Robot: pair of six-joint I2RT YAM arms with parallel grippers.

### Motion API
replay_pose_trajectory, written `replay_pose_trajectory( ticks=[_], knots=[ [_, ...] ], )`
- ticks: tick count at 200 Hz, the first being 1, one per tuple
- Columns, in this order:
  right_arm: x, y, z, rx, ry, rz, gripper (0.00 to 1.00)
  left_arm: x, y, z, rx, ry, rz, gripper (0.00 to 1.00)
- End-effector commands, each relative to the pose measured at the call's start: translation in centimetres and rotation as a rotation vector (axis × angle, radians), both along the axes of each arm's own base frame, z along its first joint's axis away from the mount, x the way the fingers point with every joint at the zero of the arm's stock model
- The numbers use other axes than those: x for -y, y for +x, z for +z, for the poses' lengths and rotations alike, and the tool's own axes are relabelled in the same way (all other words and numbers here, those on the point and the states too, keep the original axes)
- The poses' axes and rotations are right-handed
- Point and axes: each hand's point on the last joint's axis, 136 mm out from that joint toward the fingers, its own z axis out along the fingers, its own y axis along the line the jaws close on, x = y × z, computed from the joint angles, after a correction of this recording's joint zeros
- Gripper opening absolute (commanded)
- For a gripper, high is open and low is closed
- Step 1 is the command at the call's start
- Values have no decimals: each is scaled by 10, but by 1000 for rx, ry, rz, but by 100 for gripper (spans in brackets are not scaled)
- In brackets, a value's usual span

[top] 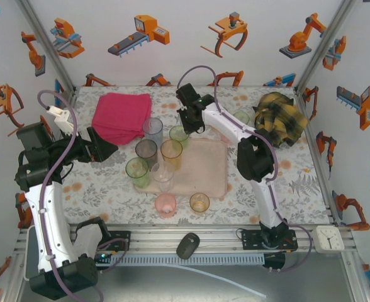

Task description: Place the glasses into the tray

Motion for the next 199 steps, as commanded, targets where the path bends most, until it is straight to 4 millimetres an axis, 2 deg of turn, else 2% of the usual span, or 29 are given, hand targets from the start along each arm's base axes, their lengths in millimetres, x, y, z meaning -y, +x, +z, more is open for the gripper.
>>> replay_pose_trajectory(
  ticks=[1, 57, 129, 199],
  knots=[
    [-6, 0, 3, 1, 8, 5, 14, 2, -2, 3, 19, -9, -12, 97],
    [-6, -2, 1, -7, 7, 9, 18, 2, -1, 3, 18, -11, -13, 97],
    [-10, -1, 10, 3, 21, 20, 25, 2, -1, 4, 20, -9, -11, 97],
    [-10, 6, 42, 49, 26, 20, 31, 2, 0, 6, 21, -12, -11, 97]
  ],
)
